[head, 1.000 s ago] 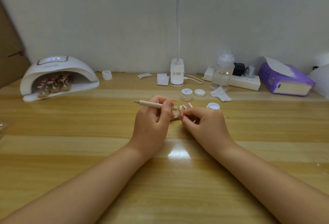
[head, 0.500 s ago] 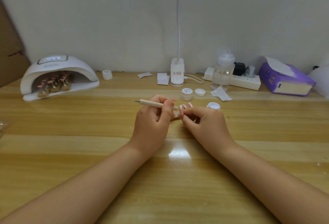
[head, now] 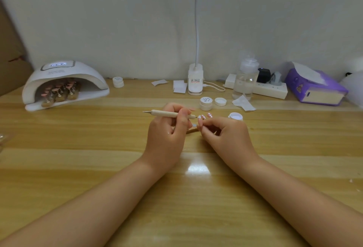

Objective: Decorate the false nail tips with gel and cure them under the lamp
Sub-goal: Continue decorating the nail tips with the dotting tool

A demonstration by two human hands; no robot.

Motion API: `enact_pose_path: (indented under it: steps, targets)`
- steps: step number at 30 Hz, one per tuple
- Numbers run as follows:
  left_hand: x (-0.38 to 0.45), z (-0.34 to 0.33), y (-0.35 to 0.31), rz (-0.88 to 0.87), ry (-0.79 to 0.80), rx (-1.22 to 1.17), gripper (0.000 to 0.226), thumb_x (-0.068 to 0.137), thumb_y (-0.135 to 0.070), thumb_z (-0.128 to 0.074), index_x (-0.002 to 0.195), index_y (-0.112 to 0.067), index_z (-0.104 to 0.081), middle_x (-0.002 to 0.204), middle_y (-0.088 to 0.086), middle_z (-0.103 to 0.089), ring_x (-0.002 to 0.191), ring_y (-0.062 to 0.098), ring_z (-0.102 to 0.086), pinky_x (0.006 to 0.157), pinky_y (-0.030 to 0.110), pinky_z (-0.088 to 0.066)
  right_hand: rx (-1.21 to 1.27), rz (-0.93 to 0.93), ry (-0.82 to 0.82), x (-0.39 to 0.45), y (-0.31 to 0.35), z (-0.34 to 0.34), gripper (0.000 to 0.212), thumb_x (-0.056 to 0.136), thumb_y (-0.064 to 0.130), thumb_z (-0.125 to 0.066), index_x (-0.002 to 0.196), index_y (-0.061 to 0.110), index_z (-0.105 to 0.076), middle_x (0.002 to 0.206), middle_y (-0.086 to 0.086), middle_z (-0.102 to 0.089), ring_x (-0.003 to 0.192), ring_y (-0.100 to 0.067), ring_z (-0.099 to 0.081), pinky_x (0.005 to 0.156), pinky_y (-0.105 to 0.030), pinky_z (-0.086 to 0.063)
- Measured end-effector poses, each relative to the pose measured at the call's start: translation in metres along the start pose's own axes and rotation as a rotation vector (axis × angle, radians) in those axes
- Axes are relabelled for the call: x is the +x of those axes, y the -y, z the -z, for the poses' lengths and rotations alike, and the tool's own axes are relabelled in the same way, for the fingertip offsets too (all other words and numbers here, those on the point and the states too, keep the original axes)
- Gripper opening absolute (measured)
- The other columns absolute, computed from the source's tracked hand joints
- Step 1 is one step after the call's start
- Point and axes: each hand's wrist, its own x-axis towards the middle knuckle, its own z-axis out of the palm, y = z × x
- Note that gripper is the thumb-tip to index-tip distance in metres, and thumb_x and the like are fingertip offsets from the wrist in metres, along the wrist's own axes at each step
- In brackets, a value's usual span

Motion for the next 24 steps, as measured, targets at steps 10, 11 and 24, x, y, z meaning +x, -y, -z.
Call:
enact_pose_path:
  steps: [10,11,24]
  targets:
    - [-0.0009,-0.0007,-0.0002,0.008,0.024,-0.018,0.015,0.091,-0.029,-0.047,0.081,-0.035,-0.056,0.075,-0.006,-0.067,0.068,0.005,-0.066,0.066,0.036,-0.055,0.009,0.011,-0.007,-0.0005,0.0001,0.0002,0.008,0.084,0.013,-0.069,0.081,0.015,-0.076,0.058,0.019,-0.056,0.059,0.008,-0.053,0.059,-0.004,-0.034]
    - [-0.0008,-0.0008,-0.0005,0.001,0.021,-0.017,0.015,0.092,-0.029,-0.047,0.081,-0.035,-0.056,0.076,-0.006,-0.068,0.069,0.004,-0.066,0.065,0.034,-0.055,0.006,0.014,-0.008,-0.0005,0.0002,0.0002,0.009,0.084,0.014,-0.069,0.081,0.015,-0.076,0.059,0.018,-0.056,0.059,0.008,-0.053,0.059,-0.004,-0.034]
    - [-0.0008,-0.0010,0.0010,-0.024,0.009,-0.003,0.015,0.092,-0.028,-0.047,0.082,-0.035,-0.056,0.073,-0.005,-0.067,0.067,0.004,-0.065,0.063,0.029,-0.054,0.010,0.017,-0.011,-0.0009,-0.0013,-0.0001,0.008,0.085,0.014,-0.068,0.082,0.014,-0.076,0.061,0.014,-0.058,0.061,0.007,-0.053,0.061,-0.004,-0.034]
